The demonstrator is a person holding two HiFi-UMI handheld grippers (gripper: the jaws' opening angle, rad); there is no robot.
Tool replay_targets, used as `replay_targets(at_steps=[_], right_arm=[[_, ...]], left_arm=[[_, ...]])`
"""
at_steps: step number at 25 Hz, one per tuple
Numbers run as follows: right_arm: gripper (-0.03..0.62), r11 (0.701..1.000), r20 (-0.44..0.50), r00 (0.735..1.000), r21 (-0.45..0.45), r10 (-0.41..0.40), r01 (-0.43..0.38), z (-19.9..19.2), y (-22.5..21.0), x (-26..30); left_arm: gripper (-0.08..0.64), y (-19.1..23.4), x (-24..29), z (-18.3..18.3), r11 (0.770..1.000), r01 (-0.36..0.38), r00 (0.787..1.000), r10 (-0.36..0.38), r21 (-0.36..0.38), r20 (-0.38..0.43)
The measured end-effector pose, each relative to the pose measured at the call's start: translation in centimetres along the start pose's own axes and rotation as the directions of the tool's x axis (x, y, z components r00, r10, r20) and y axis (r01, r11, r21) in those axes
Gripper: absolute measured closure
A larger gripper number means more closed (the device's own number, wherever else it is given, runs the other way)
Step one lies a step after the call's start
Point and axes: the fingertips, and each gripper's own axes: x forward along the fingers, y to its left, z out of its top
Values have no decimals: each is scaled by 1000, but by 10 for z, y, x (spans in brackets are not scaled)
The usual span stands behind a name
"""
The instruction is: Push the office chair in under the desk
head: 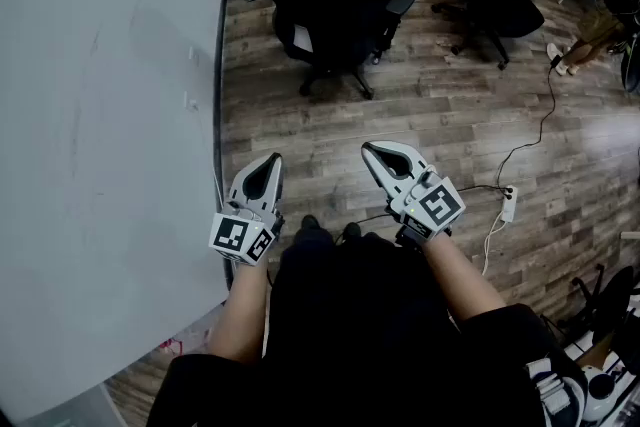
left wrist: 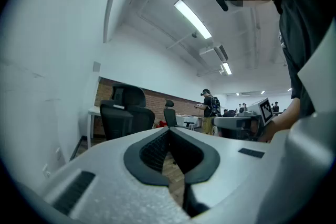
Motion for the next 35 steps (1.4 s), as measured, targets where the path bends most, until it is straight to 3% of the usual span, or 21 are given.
replay_targets(at_steps=[5,14,25,32,35], right_arm=[[586,1000,-13,1000,16,13,-13,-5,6,-3],[586,998,53,998,44,43,-45,6,11,-1],[586,996,30,998,64,53,-55,1,10,3],[586,992,80,993,84,91,-97,8,10,7],[586,992,31,996,90,83,-85,-4,4,9]], left_arm=[[546,-9,2,-2,1000,17,1000,-17,-11,-2],[546,-8,-10,5,1000,4,1000,-4,-12,1],[546,-8,-11,-1,1000,7,1000,-8,-27,-17],[546,-7,-8,2,1000,2,999,-3,-30,-32],[546,-2,-8,-1,999,-10,999,9,-37,-37]])
